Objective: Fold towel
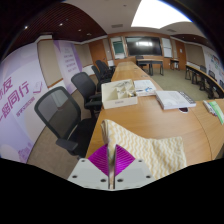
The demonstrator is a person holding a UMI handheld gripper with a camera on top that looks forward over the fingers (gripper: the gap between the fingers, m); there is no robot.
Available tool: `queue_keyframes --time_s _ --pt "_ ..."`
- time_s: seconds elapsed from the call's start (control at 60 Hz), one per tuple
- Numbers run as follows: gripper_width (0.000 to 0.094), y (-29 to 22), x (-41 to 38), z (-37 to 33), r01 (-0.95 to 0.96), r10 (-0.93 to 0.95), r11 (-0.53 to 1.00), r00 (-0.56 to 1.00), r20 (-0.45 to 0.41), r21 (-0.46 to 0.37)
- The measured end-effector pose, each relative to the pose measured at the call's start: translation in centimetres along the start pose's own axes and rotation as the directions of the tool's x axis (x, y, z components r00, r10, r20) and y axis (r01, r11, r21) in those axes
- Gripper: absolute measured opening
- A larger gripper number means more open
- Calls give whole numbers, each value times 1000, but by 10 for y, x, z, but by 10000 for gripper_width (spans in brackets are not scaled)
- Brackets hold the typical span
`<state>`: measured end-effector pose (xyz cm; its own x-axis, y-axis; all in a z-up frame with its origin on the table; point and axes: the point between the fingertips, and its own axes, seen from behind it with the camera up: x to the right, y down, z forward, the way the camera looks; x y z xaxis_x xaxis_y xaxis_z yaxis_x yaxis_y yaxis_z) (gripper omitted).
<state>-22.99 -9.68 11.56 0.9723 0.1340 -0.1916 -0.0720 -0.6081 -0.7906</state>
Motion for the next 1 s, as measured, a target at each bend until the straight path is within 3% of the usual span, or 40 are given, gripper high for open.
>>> queue_keyframes --time_s 0.15,0.433,0.483,0.617,0.683,1.0 --pt "43 -27 56 -22 -65 66 997 998 -9 52" --pt "61 42 191 -3 -99 84 991 984 -158 -89" --pt "172 45 204 -4 -96 80 991 984 -161 -93" --pt "728 38 240 -22 -18 -2 996 973 -232 -84" --pt "854 33 245 -35 10 -27 997 974 -227 -76" --pt "857 -2 206 -140 128 -126 992 956 -266 -9"
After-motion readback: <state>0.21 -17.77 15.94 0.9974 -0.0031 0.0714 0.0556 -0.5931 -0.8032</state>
